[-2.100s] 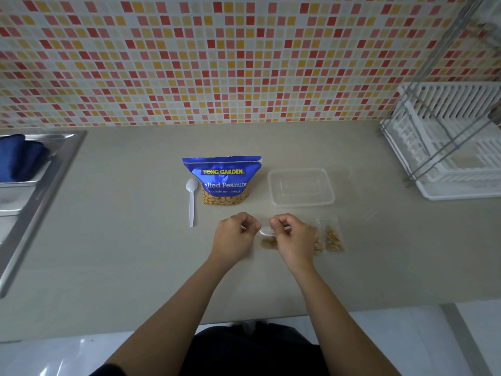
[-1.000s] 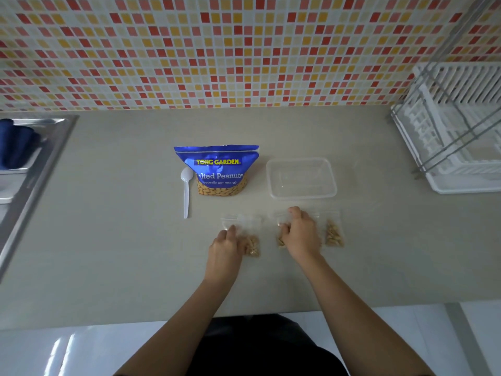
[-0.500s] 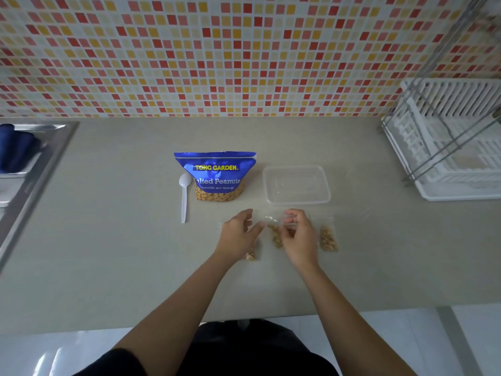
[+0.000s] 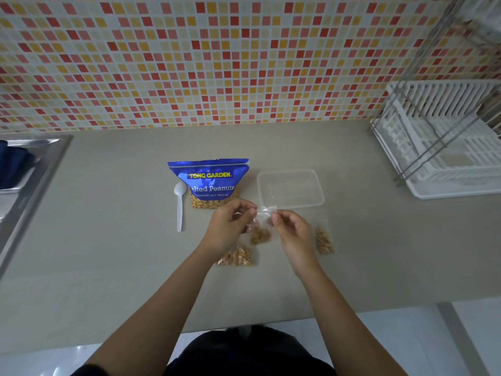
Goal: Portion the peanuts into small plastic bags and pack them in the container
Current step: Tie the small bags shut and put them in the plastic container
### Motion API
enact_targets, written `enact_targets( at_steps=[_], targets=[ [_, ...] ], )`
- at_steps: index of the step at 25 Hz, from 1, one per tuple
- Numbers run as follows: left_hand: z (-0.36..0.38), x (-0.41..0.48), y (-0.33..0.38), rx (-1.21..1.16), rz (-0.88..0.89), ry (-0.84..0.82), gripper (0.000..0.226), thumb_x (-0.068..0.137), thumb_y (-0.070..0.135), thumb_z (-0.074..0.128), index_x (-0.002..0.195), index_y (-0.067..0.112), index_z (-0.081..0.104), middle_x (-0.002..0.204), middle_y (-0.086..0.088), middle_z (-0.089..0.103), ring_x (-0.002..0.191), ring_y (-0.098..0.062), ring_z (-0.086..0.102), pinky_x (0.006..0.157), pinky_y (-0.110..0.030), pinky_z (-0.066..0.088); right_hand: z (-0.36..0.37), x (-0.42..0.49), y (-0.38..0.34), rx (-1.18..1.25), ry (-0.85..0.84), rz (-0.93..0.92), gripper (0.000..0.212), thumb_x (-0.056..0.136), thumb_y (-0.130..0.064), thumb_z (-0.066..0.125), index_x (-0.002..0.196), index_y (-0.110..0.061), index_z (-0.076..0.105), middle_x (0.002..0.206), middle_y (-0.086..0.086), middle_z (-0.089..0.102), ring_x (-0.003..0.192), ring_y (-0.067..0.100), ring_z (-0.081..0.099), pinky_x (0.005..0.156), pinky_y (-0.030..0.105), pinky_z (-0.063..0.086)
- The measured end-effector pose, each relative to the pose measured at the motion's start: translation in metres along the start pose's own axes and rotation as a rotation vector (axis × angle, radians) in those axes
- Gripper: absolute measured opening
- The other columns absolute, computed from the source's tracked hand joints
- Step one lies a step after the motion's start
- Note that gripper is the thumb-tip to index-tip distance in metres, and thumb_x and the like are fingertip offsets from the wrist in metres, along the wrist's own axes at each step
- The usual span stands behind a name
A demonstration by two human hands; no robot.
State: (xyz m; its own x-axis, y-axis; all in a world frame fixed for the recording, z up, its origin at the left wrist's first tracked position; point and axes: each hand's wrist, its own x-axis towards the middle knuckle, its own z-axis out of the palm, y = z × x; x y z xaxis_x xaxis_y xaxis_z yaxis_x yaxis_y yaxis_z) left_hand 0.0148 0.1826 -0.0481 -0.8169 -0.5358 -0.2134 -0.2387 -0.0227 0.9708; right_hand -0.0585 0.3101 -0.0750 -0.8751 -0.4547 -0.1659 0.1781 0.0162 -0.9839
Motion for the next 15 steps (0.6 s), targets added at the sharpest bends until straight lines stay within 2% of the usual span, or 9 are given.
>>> enact_targets(
  at_steps=[3,6,8,12,15],
  targets=[
    [-0.006,-0.001,0.005,0.001,-0.002,-0.024,0.005,0.087,0.01,0.061,0.091,0.008,0.064,0.077,-0.002,0.058,0.062,-0.004,0.062,0.064,-0.02,0.056,0.003,0.002,-0.001,0.008,0.006,0.034,0.004,0.085,-0.019,0.064,0.086,-0.022,0.067,0.072,-0.006,0.069,0.071,0.011,0.066,0.071,0.026,0.054],
    [-0.006,-0.002,0.01,0.116,0.055,-0.011,0.004,0.085,0.006,0.063,0.087,0.01,0.064,0.074,-0.005,0.061,0.066,-0.016,0.063,0.06,-0.019,0.056,0.005,0.001,-0.006,-0.013,-0.005,0.054,0.006,0.086,-0.019,0.063,0.084,-0.024,0.066,0.071,-0.006,0.068,0.063,0.007,0.063,0.059,0.018,0.05],
    [-0.006,-0.002,0.012,0.166,0.089,0.008,0.004,0.084,0.006,0.064,0.087,0.009,0.065,0.075,-0.008,0.063,0.067,-0.02,0.064,0.061,-0.024,0.058,0.006,0.001,-0.009,-0.056,0.008,0.03,0.007,0.086,-0.019,0.063,0.082,-0.023,0.066,0.071,-0.002,0.068,0.061,0.006,0.064,0.059,0.018,0.049],
    [-0.009,0.004,0.016,0.297,0.115,-0.051,0.011,0.084,0.014,0.065,0.091,0.008,0.07,0.074,-0.003,0.065,0.059,-0.007,0.061,0.061,-0.03,0.06,0.011,0.003,-0.012,-0.184,0.054,-0.025,0.013,0.085,-0.018,0.064,0.076,-0.027,0.066,0.071,0.001,0.068,0.062,0.011,0.062,0.063,0.03,0.052],
    [-0.011,0.007,0.019,0.406,0.157,-0.052,0.01,0.085,0.018,0.063,0.089,0.011,0.069,0.071,-0.007,0.067,0.058,-0.013,0.063,0.059,-0.028,0.058,0.017,0.001,-0.014,-0.261,0.078,-0.086,0.012,0.086,-0.02,0.064,0.077,-0.028,0.066,0.065,-0.006,0.066,0.057,0.002,0.06,0.059,0.025,0.05]
  ],
)
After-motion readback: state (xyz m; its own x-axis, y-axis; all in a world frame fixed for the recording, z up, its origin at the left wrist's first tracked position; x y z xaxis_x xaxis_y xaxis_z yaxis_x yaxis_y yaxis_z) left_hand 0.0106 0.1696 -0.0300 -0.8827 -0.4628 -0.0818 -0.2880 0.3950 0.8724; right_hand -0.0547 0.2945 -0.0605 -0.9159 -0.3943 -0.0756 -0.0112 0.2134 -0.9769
